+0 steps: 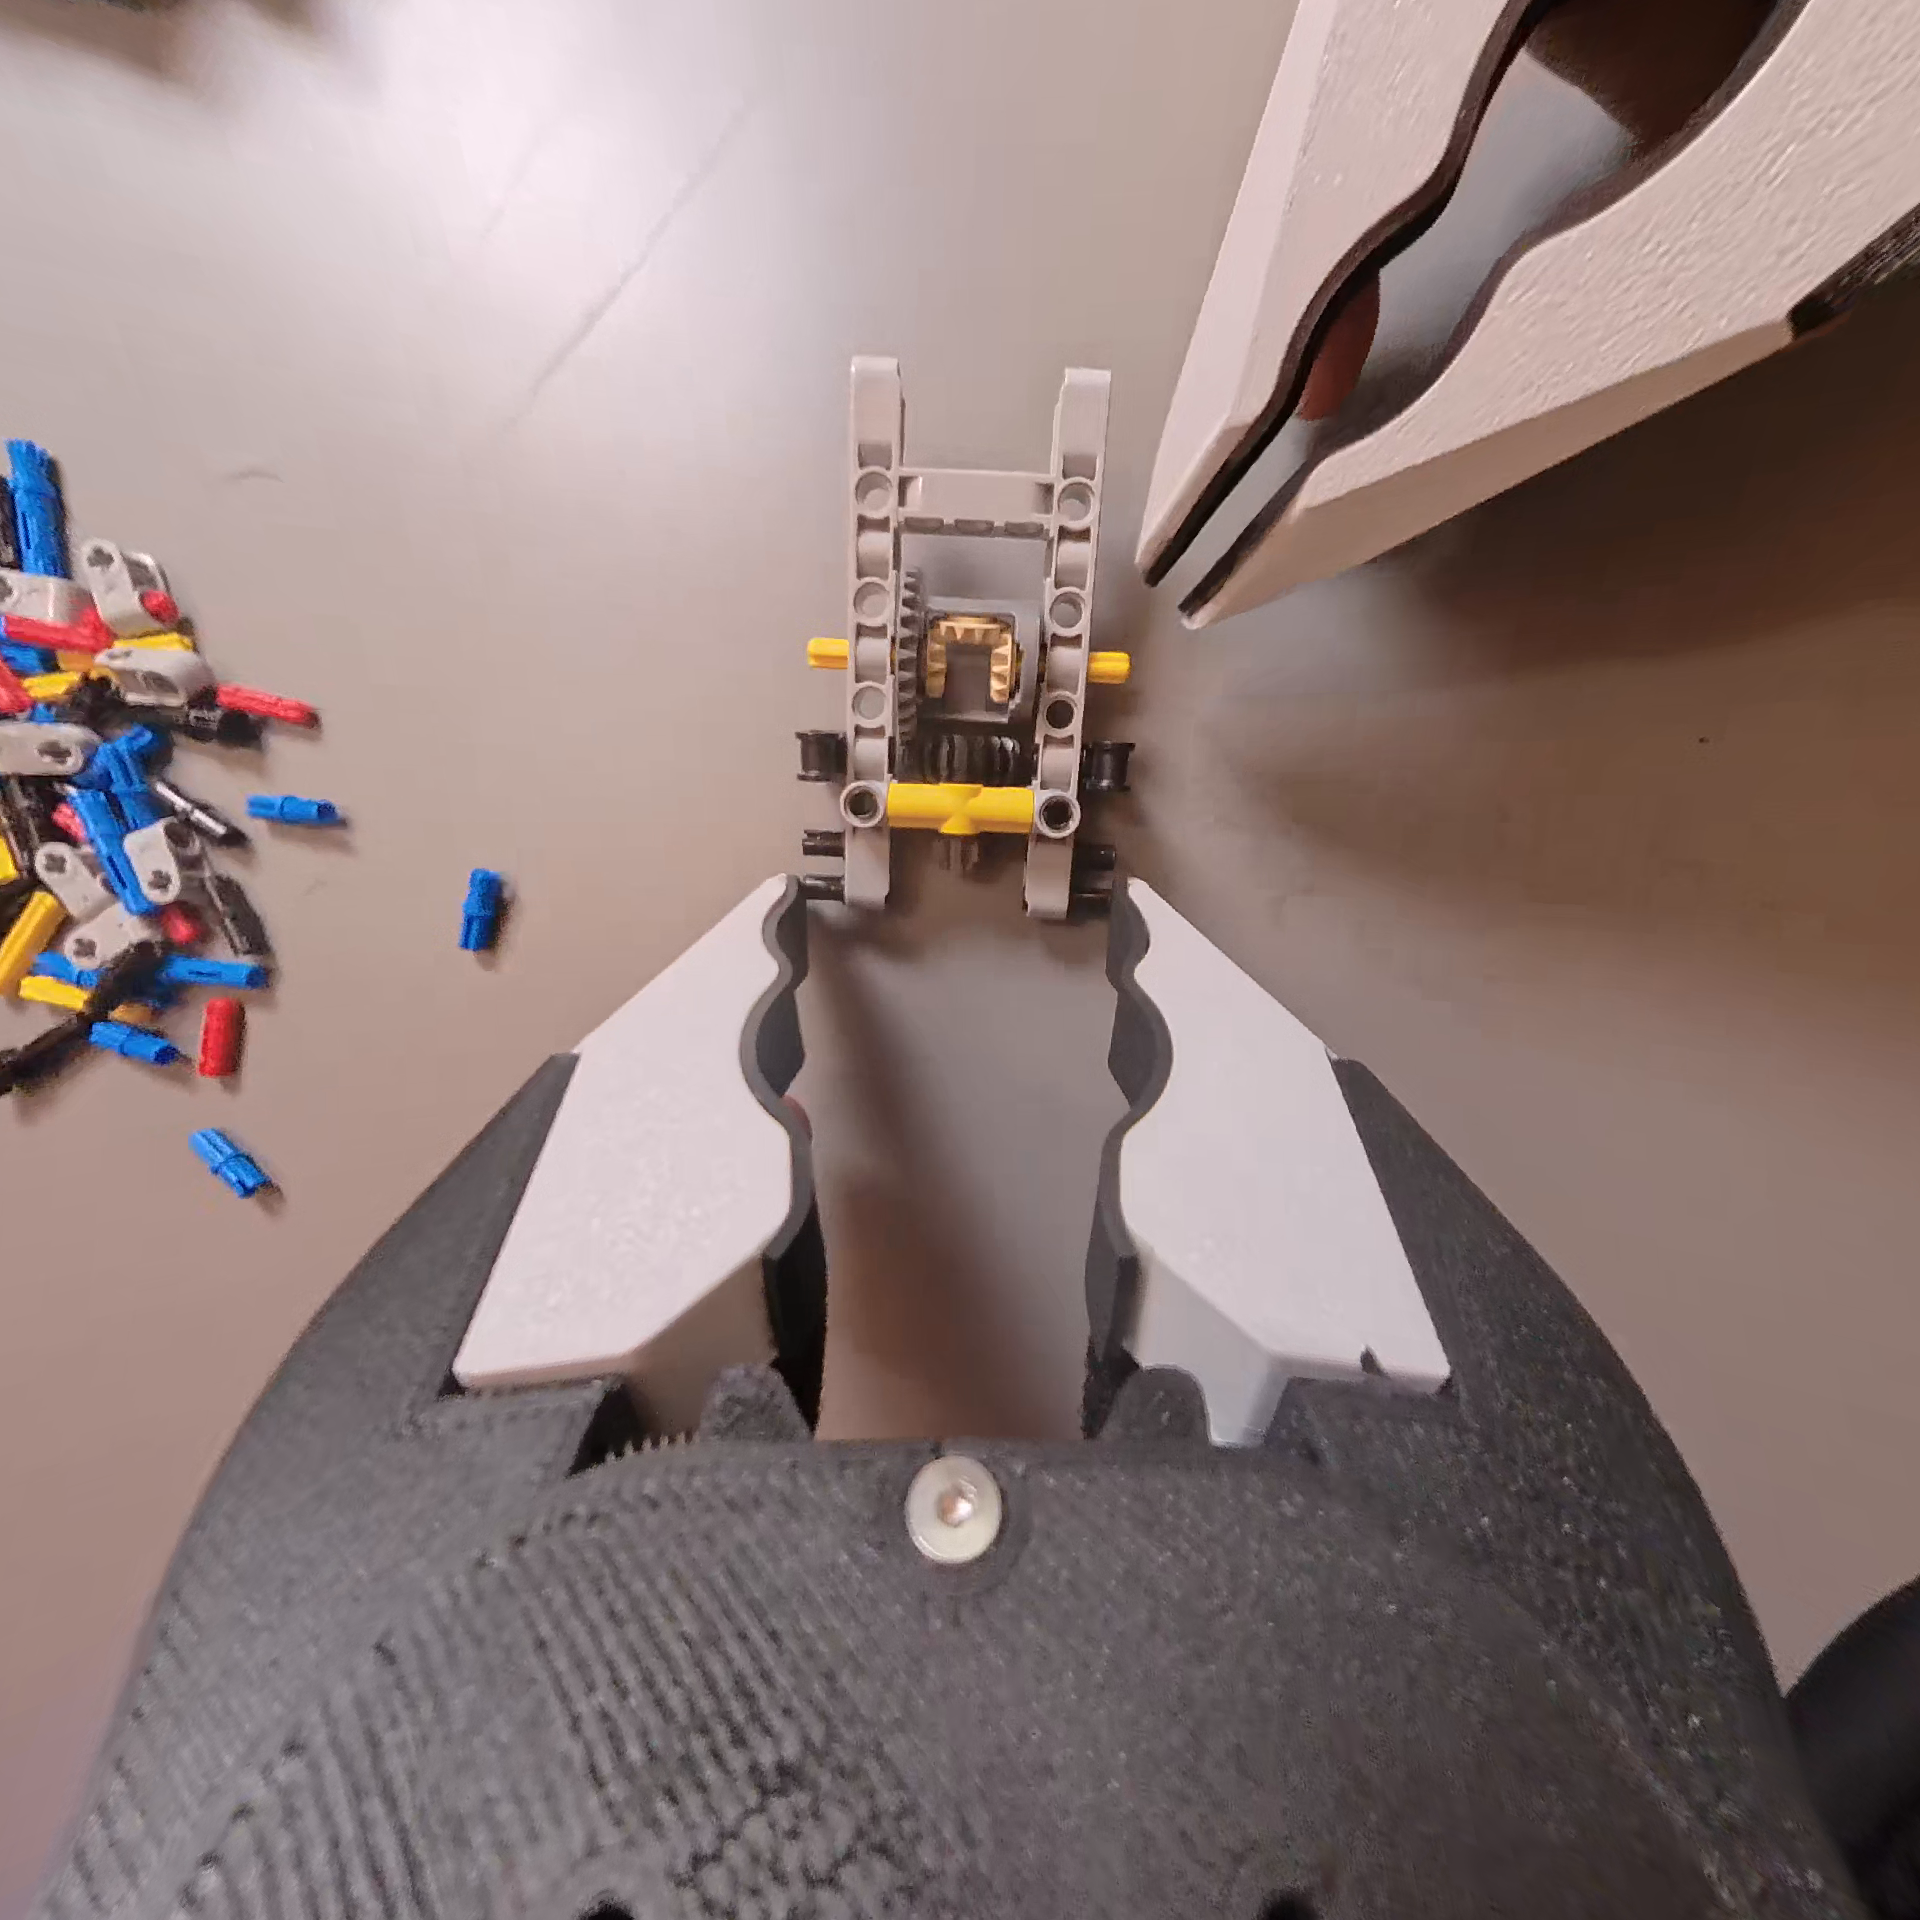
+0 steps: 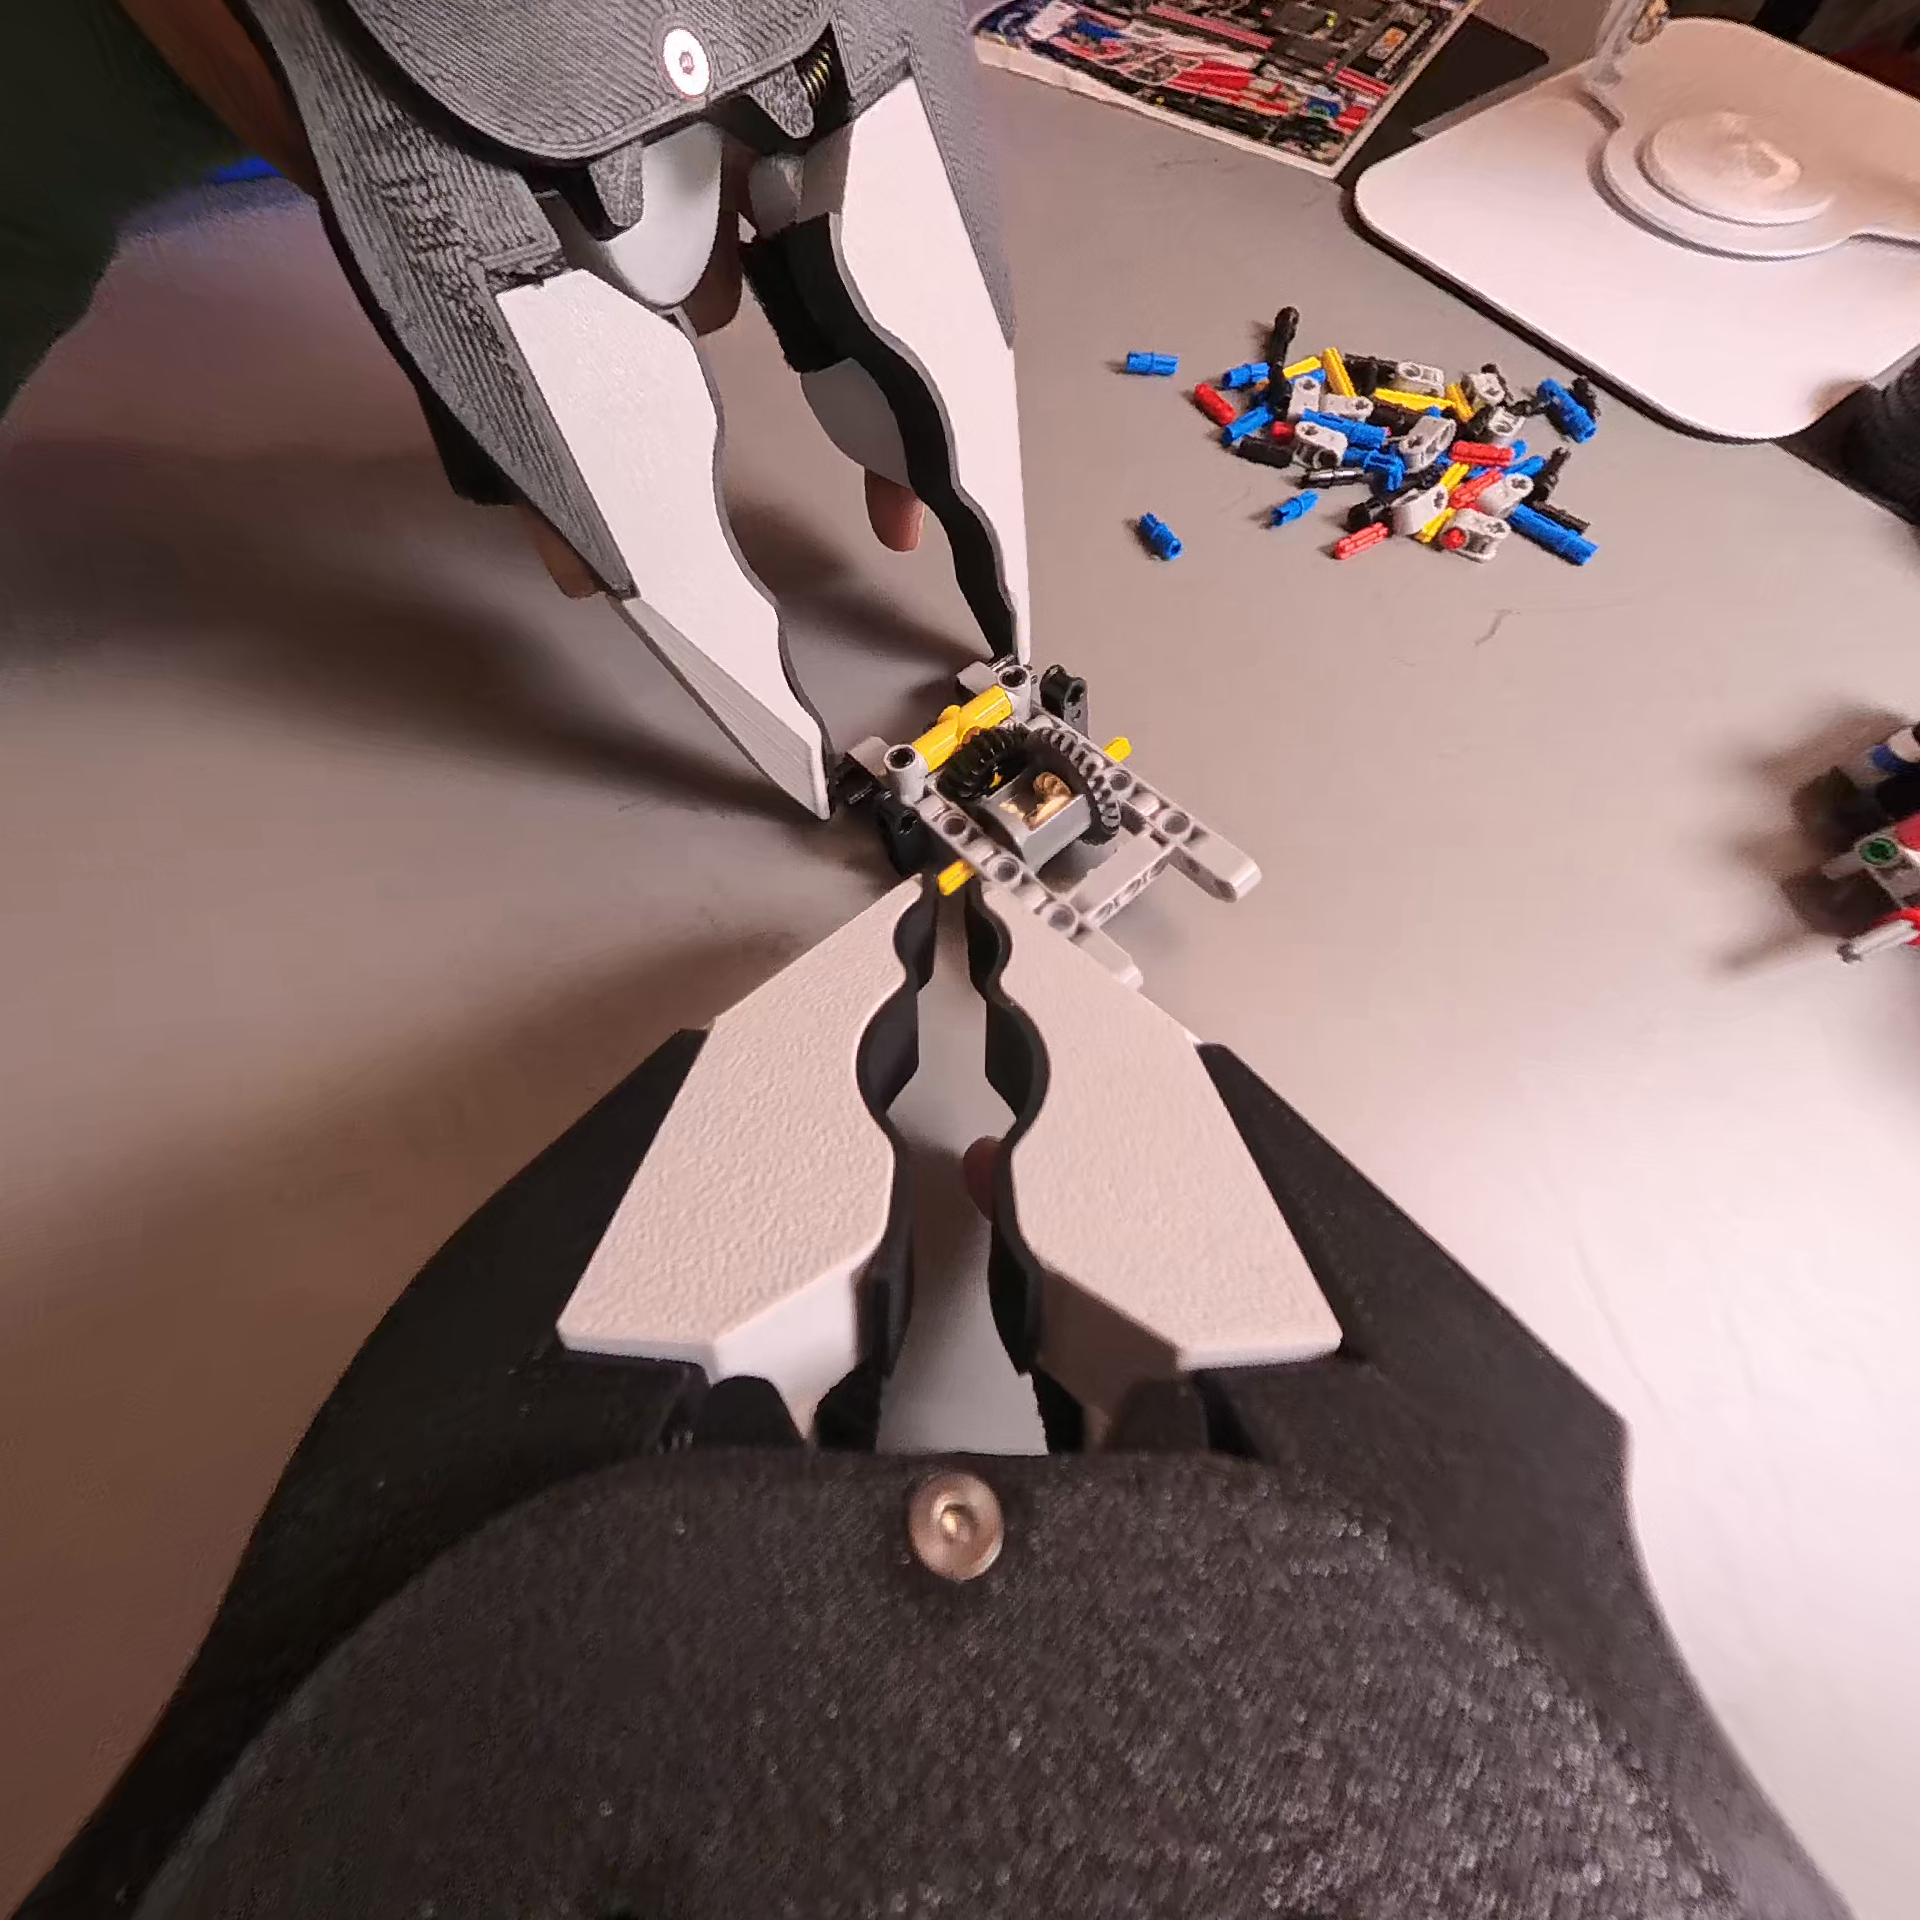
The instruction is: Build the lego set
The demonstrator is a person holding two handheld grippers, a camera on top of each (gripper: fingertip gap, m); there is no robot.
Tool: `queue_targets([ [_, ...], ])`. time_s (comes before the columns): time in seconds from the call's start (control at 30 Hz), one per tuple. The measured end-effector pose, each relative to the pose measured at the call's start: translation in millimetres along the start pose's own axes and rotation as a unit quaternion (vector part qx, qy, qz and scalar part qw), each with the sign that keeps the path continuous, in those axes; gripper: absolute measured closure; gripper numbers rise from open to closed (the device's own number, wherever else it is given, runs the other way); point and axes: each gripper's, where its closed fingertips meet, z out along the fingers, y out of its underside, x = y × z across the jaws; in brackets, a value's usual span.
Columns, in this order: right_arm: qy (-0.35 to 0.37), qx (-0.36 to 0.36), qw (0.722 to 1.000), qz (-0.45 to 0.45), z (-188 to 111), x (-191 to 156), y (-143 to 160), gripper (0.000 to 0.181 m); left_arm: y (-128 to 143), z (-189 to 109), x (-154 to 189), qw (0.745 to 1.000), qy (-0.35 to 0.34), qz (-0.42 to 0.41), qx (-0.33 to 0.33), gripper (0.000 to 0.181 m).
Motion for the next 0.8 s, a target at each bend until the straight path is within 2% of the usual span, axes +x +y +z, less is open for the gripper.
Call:
queue_targets([
  [0.33, 0.027, -0.008, 1.0, 0.011, -11, 17, 6, 0.177, -20, 12, -4, 0.999, 0.004, 0.003, -0.034, 0.124],
  [0.67, 0.029, 0.0, 0.999, 0.022, -21, 27, 4, 0.177, 19, -10, -6, 0.997, 0.023, -0.02, -0.073, 0.124],
  [0.8, 0.022, -0.003, 1.0, 0.018, -19, 23, 5, 0.177, 19, -12, -7, 0.997, 0.025, -0.023, -0.065, 0.124],
])
